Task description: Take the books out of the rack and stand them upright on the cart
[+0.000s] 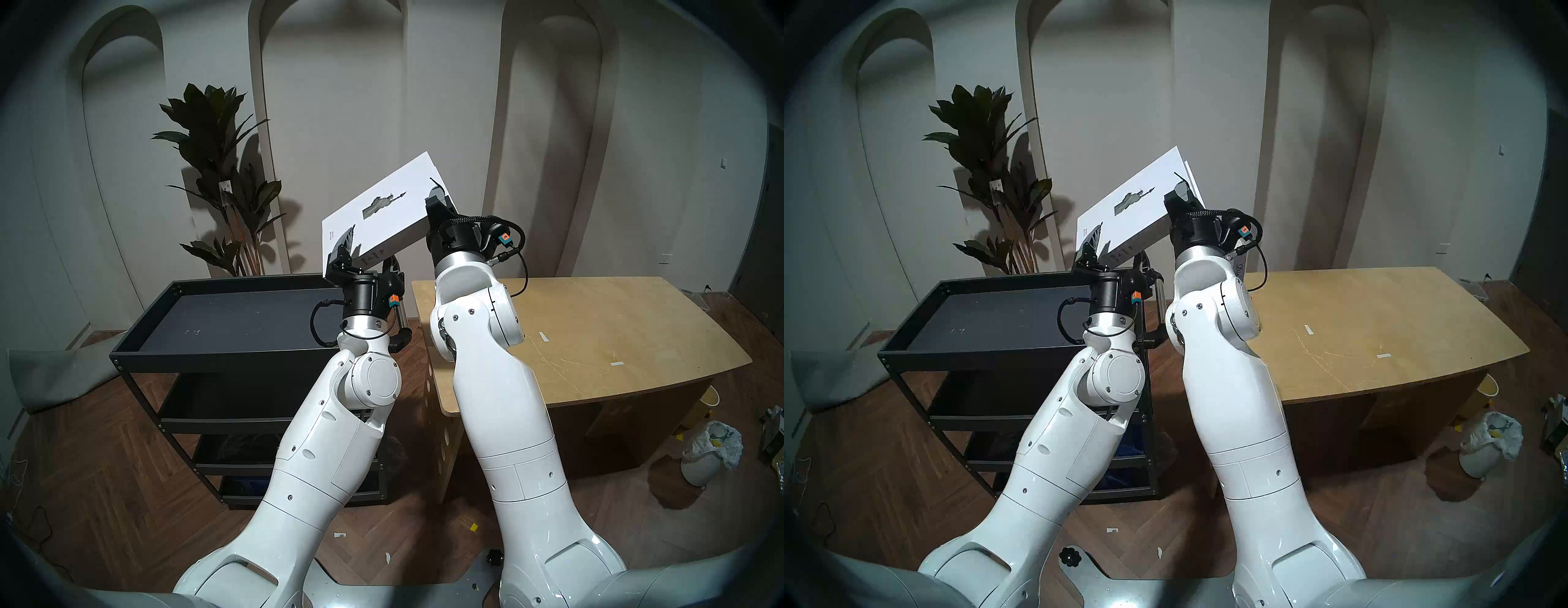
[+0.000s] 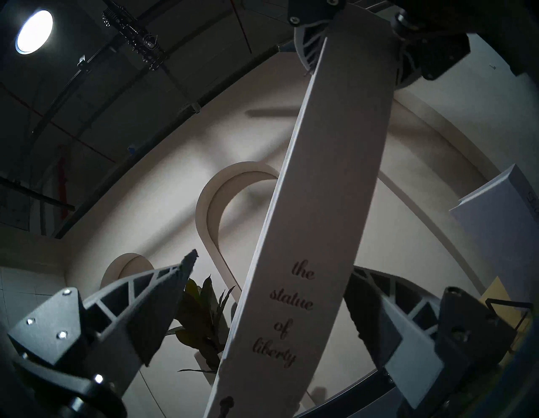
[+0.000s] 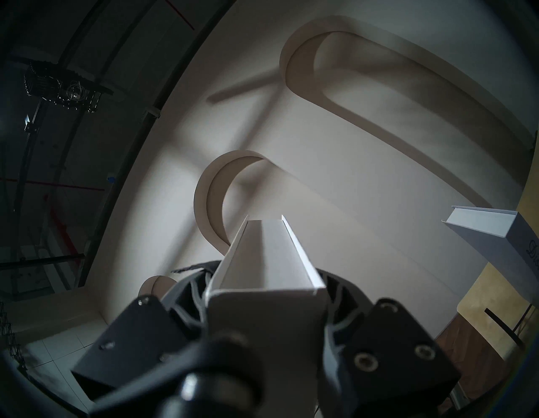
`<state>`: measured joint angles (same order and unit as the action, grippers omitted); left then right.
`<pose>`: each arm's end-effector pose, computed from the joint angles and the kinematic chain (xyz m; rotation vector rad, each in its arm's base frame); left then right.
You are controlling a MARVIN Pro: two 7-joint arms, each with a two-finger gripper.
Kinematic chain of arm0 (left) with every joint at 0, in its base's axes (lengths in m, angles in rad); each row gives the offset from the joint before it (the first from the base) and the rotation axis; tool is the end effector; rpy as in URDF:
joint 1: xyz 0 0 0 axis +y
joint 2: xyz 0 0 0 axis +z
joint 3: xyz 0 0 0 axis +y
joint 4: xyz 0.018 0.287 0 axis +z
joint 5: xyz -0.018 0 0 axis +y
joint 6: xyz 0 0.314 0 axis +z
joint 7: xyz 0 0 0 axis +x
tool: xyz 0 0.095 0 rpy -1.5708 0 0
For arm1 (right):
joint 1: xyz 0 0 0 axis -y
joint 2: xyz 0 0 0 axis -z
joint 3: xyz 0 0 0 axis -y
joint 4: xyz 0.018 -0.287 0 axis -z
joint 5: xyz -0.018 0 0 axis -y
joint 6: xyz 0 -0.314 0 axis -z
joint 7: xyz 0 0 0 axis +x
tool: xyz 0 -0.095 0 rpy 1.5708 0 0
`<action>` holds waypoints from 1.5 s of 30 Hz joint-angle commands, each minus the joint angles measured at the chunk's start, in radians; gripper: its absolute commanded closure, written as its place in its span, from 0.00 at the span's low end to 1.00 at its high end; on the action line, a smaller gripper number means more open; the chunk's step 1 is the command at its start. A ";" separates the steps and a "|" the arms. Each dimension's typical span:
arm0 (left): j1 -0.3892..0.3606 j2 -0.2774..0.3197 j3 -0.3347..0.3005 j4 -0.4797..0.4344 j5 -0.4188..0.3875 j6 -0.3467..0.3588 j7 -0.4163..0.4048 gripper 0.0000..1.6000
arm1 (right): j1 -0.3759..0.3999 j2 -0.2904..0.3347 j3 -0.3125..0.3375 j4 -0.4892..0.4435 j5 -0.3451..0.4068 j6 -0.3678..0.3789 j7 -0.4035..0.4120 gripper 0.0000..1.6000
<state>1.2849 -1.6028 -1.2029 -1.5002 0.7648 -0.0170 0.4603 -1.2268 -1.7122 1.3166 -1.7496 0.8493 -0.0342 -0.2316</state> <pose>0.4677 -0.1321 -0.1740 -1.2222 0.4776 -2.1988 0.4680 0.1241 -0.0780 -1.2646 0.6175 -1.7877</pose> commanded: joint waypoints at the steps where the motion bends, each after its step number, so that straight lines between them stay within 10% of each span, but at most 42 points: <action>1: -0.014 -0.007 0.000 -0.056 -0.032 0.003 -0.052 0.00 | 0.022 0.000 0.004 -0.007 -0.007 -0.007 0.003 1.00; 22: -0.079 -0.008 0.007 0.051 -0.030 0.006 -0.105 0.02 | 0.027 0.008 0.015 -0.004 0.021 0.035 0.016 1.00; 28: -0.100 -0.010 0.005 0.091 -0.003 0.003 -0.073 0.33 | 0.024 0.010 0.010 -0.001 0.021 0.041 0.016 1.00; 30: -0.102 -0.012 0.005 0.095 0.000 0.003 -0.064 0.64 | 0.023 0.011 0.010 -0.002 0.020 0.040 0.015 1.00; 32: -0.101 -0.012 0.004 0.094 -0.003 -0.001 -0.063 0.67 | 0.023 0.012 0.010 -0.004 0.019 0.040 0.015 1.00; 34: -0.098 -0.011 0.005 0.089 -0.002 -0.006 -0.059 1.00 | 0.019 0.015 0.008 -0.010 0.016 0.037 0.017 1.00; 41: -0.092 -0.010 0.005 0.082 0.003 -0.003 -0.056 1.00 | 0.005 0.023 -0.003 -0.027 -0.005 0.027 0.017 1.00; 44: -0.086 -0.011 0.004 0.074 0.001 0.012 -0.070 1.00 | -0.003 0.026 -0.006 -0.038 -0.011 0.020 0.023 0.00; 45: -0.084 -0.009 0.005 0.075 0.000 0.008 -0.073 1.00 | -0.005 0.027 -0.007 -0.045 -0.014 0.019 0.022 0.00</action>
<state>1.2224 -1.6053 -1.1974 -1.3911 0.7675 -0.0121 0.3984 -1.2237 -1.6895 1.3195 -1.7451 0.8468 -0.0010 -0.2255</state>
